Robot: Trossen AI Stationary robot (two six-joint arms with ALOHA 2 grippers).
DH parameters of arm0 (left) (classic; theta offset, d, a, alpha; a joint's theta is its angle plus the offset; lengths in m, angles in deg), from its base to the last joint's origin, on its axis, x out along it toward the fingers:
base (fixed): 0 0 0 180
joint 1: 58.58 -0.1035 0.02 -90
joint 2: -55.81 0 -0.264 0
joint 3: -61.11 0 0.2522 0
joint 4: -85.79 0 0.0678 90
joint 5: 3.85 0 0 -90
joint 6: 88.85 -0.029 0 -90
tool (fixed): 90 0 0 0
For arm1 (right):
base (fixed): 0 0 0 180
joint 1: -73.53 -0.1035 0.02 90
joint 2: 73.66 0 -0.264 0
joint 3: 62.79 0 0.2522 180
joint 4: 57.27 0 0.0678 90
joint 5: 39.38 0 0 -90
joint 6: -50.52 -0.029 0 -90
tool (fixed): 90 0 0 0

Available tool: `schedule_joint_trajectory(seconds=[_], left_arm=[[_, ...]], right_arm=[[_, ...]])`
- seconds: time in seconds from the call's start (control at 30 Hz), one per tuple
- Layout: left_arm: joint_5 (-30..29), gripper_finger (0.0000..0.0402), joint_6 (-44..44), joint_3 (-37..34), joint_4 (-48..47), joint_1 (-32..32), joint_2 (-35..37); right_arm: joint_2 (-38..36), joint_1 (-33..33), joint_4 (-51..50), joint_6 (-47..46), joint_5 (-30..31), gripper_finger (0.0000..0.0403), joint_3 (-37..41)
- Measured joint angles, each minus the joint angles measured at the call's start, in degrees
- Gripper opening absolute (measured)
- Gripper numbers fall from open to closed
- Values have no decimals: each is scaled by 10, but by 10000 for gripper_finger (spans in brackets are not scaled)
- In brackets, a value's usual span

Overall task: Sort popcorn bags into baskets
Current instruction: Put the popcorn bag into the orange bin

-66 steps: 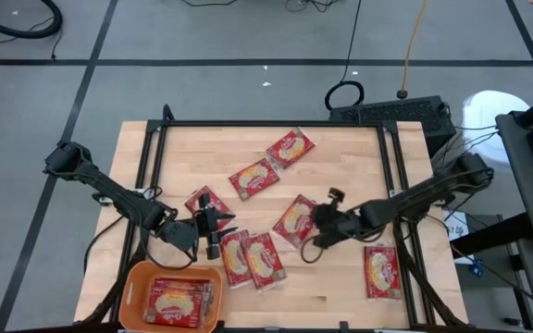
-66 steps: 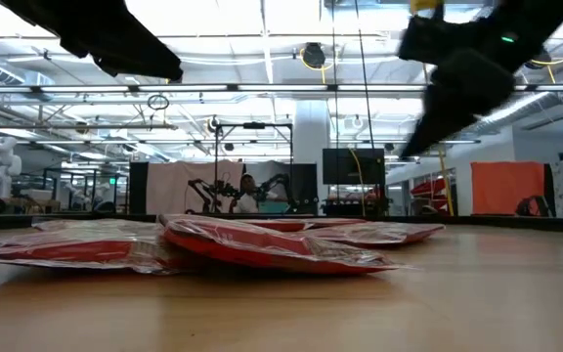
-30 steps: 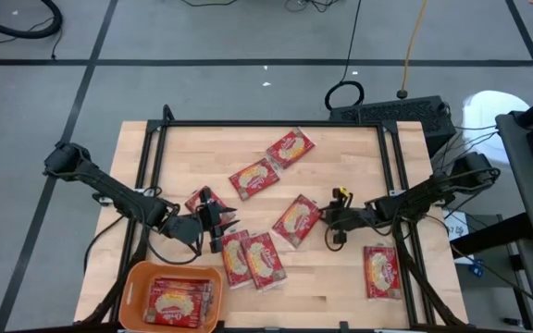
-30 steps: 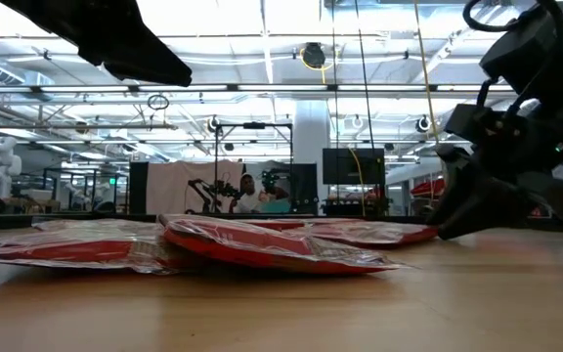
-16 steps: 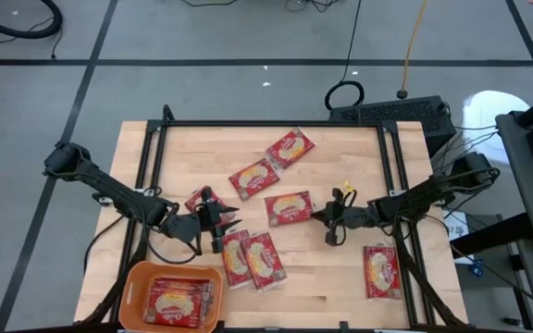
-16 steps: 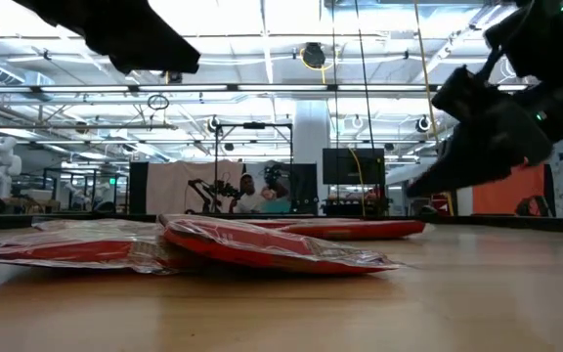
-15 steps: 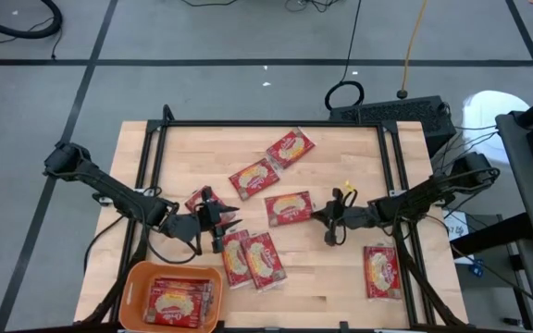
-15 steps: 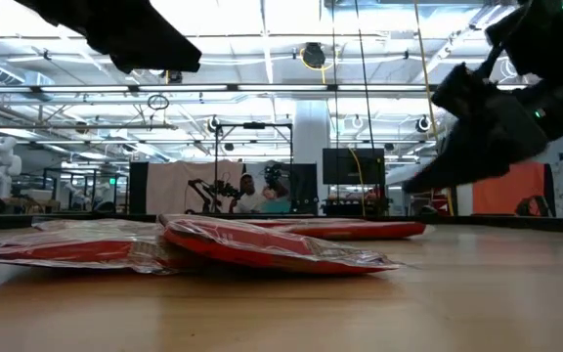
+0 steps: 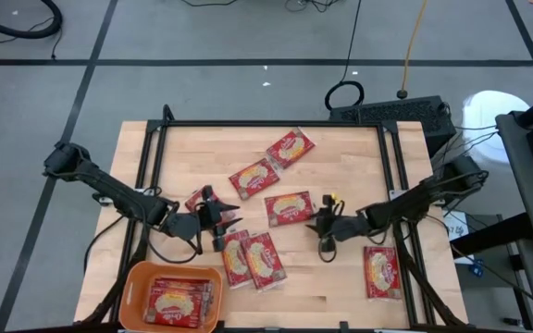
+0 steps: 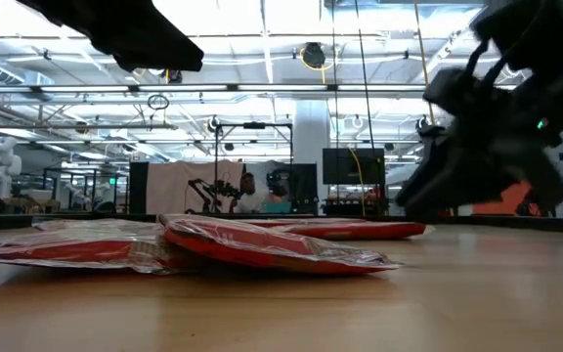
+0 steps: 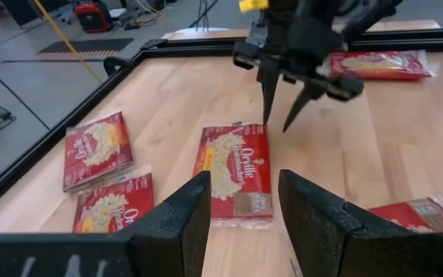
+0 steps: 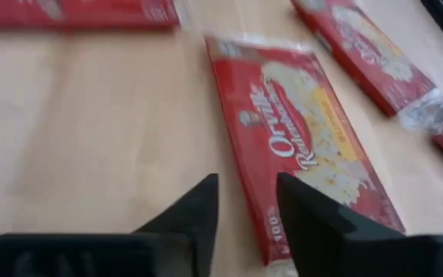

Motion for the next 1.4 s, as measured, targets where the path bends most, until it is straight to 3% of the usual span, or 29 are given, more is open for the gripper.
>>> schedule_joint_trajectory(seconds=[0.13,0.27,0.4,0.6,0.9,1.0,1.27,1.4], left_arm=[[0,159,1,0,0,-7,0],[0,159,1,0,-2,-10,0],[0,159,-3,0,-2,-16,0],[0,159,-2,0,-1,-36,0],[42,162,-86,0,83,-33,-34],[57,182,-113,15,121,-32,-79],[28,278,-139,75,90,-44,-209],[24,297,-165,93,73,-59,-258]], right_arm=[[59,5,1,45,34,167,-21],[101,7,12,62,82,175,-33],[124,14,22,49,81,136,-34],[127,15,63,24,85,19,-33],[125,14,167,-26,80,6,-70],[125,17,149,-48,77,2,-110],[125,42,71,-95,49,1,-187],[125,51,71,-97,32,0,-196]])
